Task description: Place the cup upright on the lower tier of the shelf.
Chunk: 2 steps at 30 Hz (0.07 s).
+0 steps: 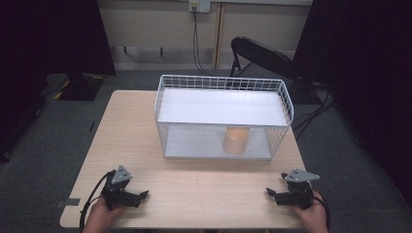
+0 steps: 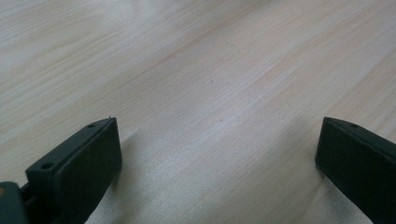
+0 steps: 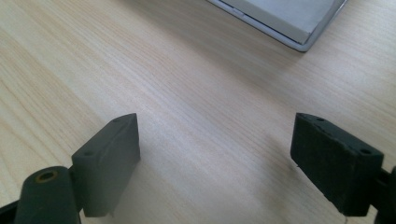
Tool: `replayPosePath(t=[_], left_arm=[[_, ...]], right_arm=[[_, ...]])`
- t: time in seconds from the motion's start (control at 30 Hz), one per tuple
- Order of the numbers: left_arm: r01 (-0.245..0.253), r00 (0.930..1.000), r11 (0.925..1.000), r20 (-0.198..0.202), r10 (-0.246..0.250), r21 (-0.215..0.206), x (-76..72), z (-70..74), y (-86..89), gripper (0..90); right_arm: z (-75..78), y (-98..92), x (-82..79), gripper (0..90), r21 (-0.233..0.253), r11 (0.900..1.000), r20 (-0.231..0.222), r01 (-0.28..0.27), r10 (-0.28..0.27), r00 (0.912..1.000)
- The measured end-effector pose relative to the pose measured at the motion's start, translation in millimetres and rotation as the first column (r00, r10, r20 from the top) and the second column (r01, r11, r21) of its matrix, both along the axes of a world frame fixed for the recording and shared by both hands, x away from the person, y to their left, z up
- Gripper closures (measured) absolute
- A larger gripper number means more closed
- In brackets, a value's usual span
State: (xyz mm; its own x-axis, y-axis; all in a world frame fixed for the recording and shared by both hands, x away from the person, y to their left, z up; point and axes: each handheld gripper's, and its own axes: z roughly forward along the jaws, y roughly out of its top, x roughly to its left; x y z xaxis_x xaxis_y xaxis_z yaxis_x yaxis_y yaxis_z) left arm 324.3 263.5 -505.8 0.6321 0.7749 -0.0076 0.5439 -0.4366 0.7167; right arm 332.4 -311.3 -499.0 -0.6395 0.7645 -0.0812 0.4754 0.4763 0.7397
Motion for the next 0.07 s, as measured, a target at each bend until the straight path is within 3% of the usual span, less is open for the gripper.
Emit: replayPosePath(t=[0.07], left_arm=[[0.000,1.0000,1.0000,0.000,0.000,0.000,0.0,0.0,0.0,0.0]], right_arm=[[2.3,2.7,0.5,15.2,0.003,1.000,0.004,-0.002,0.002,1.0000]])
